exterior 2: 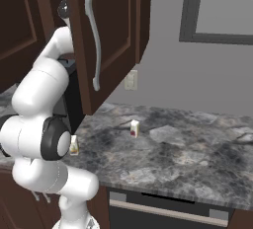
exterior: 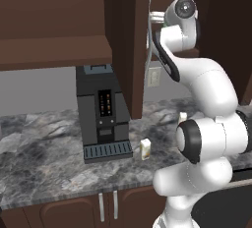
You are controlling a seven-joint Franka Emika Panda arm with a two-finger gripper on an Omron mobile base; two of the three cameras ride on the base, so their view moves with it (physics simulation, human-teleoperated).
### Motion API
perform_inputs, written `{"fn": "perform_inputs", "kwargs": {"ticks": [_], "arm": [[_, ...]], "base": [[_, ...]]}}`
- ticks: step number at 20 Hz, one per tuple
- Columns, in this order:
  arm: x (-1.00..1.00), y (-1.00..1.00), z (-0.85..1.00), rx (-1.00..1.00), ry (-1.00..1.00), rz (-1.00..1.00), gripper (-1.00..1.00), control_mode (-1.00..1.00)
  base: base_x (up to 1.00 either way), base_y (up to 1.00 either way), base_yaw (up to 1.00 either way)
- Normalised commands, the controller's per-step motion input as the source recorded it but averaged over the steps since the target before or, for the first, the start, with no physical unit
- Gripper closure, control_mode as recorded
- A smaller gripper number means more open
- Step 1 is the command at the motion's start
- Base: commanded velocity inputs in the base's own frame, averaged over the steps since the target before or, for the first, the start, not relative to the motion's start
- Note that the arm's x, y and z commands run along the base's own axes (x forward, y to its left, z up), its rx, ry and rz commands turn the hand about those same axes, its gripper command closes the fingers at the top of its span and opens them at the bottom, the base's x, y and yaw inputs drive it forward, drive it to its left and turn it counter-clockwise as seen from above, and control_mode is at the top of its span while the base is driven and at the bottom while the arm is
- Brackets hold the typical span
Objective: Sort all alcoholic drinks to one cabinet, and non-alcoholic drinks to the other.
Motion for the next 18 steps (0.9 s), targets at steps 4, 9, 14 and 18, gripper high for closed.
{"fn": "perform_inputs", "kwargs": {"ticks": [4,9,14,18], "arm": [[0.11,0.00,-0.12,0.00,0.00,0.00,-1.00,-1.00],[0.18,0.00,-0.06,0.01,0.00,0.00,-1.00,-1.00],[0.22,0.00,0.00,0.01,0.00,0.00,-1.00,-1.00],[0.09,-0.01,0.00,0.01,0.00,0.00,-1.00,-1.00]], "base": [[0.00,0.00,0.00],[0.00,0.00,0.00],[0.00,0.00,0.00],[0.00,0.00,0.00]]}}
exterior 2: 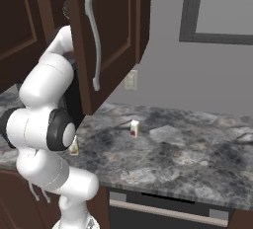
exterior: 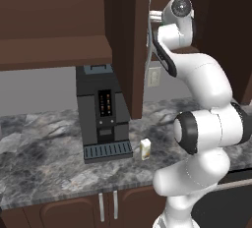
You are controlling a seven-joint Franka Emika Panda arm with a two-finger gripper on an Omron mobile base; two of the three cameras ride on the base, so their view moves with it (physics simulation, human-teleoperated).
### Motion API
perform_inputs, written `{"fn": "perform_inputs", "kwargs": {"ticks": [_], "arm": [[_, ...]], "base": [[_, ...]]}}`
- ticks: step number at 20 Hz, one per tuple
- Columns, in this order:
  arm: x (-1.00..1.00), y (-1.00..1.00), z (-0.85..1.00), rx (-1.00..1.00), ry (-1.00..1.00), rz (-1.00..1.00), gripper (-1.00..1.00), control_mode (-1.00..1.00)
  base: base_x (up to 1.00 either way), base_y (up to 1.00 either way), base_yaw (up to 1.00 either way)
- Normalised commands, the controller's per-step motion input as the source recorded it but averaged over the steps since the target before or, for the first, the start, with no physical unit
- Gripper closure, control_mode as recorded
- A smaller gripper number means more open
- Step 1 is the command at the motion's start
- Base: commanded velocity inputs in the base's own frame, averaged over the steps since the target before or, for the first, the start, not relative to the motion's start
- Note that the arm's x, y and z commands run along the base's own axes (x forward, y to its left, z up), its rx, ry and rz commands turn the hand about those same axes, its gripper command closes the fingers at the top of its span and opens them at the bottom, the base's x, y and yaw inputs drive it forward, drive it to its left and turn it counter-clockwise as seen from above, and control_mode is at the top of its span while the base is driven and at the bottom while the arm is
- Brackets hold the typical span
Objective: Sort all alcoholic drinks to one cabinet, and non-alcoholic drinks to the other.
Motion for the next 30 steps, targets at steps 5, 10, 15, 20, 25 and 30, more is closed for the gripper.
{"fn": "perform_inputs", "kwargs": {"ticks": [5,10,15,20,25,30], "arm": [[-0.14,-0.17,0.03,0.00,0.00,-0.01,-1.00,-1.00],[-0.37,-0.20,0.02,0.00,0.00,0.00,-1.00,-1.00],[-0.26,-0.03,0.00,0.00,0.02,0.00,-1.00,-1.00],[-0.27,0.00,0.00,0.00,0.00,0.00,-1.00,-1.00],[-0.39,0.00,-0.01,0.00,0.04,0.00,-1.00,-1.00],[-0.45,0.00,-0.16,-0.02,0.16,0.00,-1.00,-1.00]], "base": [[0.00,0.00,0.00],[0.00,0.00,0.00],[0.00,0.00,0.00],[0.00,0.00,0.00],[0.00,0.00,0.00],[0.00,0.00,0.00]]}}
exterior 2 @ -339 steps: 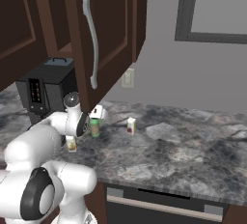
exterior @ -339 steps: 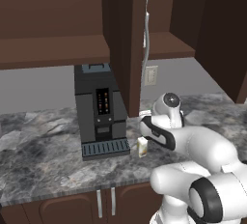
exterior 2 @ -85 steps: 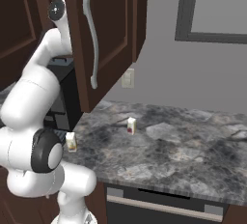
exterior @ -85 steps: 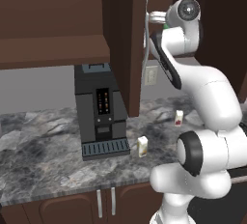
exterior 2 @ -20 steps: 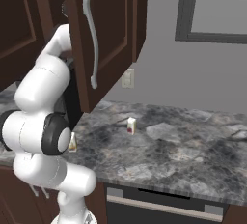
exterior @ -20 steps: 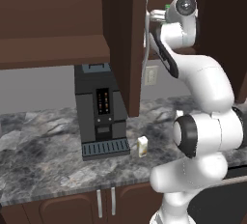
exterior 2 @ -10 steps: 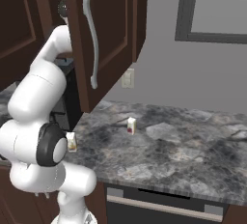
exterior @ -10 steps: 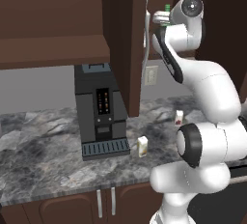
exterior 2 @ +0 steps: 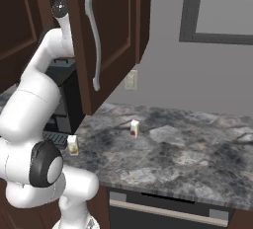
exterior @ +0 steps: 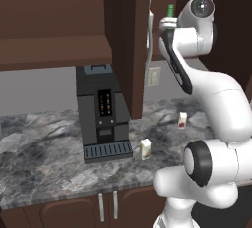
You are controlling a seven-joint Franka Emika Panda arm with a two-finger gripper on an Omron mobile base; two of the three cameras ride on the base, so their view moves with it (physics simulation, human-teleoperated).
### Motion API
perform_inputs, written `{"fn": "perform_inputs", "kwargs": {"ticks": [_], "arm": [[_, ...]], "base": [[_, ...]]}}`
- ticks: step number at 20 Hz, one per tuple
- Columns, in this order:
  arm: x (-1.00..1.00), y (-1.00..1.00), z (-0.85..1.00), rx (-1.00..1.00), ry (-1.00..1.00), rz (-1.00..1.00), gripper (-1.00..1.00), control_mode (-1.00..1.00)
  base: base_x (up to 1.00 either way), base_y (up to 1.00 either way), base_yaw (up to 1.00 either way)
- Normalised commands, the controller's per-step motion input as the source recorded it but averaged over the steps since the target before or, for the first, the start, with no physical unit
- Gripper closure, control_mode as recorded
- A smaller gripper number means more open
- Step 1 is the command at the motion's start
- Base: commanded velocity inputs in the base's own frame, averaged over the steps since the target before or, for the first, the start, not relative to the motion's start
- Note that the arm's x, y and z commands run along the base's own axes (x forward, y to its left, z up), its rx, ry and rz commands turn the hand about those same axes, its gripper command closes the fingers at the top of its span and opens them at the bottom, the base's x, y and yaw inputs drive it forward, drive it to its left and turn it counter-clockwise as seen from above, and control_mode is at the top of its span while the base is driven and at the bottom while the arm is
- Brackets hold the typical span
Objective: Sort all alcoholic drinks to one cabinet, and non-alcoholic drinks to the other.
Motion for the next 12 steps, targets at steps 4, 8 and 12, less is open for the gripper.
{"fn": "perform_inputs", "kwargs": {"ticks": [4,8,12], "arm": [[-0.51,0.00,-0.24,-0.03,0.15,0.01,-1.00,-1.00],[-0.53,0.04,-0.22,-0.01,0.08,0.03,-1.00,-1.00],[-0.49,0.15,-0.25,-0.01,0.04,0.05,-1.00,-1.00]], "base": [[0.00,0.00,0.00],[0.00,0.00,0.00],[0.00,0.00,0.00]]}}
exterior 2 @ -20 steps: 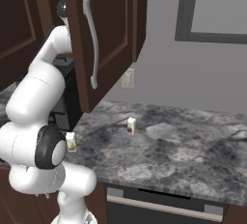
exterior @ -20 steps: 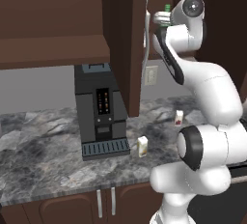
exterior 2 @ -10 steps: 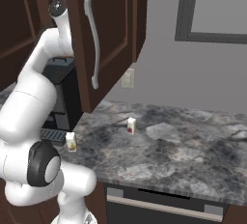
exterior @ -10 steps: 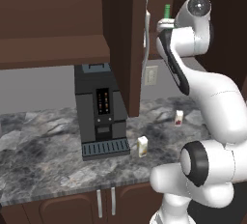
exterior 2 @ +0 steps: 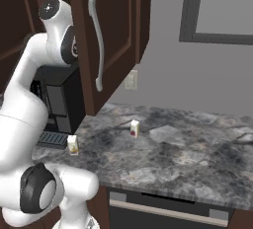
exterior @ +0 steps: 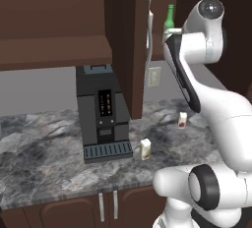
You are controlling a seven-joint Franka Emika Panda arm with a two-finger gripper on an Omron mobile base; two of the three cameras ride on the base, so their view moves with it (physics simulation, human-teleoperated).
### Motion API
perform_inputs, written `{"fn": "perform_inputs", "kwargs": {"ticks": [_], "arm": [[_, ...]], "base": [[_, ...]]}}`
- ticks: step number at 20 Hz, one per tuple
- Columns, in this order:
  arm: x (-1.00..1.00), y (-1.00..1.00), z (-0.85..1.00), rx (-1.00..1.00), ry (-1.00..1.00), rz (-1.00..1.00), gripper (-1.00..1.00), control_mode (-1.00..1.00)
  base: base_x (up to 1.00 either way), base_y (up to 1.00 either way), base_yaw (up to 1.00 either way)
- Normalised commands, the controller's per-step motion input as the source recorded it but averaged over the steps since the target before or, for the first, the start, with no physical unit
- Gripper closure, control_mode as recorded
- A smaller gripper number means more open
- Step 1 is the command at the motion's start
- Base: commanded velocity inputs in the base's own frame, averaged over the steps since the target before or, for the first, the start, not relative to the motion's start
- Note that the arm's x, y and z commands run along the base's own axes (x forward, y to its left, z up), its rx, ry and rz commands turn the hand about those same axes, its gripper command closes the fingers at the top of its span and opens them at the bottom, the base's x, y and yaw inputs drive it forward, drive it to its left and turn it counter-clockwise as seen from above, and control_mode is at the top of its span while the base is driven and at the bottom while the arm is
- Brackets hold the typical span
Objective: Sort all alcoholic drinks to one cabinet, and non-alcoholic drinks to the other.
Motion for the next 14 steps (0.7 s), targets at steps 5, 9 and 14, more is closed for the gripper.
{"fn": "perform_inputs", "kwargs": {"ticks": [5,9,14], "arm": [[-0.48,0.07,-0.21,0.00,0.05,0.04,-1.00,-1.00],[-0.43,0.07,-0.21,-0.03,0.08,0.07,-1.00,-1.00],[-0.30,0.16,-0.25,-0.02,0.08,0.07,-1.00,-1.00]], "base": [[0.00,0.00,0.00],[0.00,0.00,0.00],[0.00,0.00,0.00]]}}
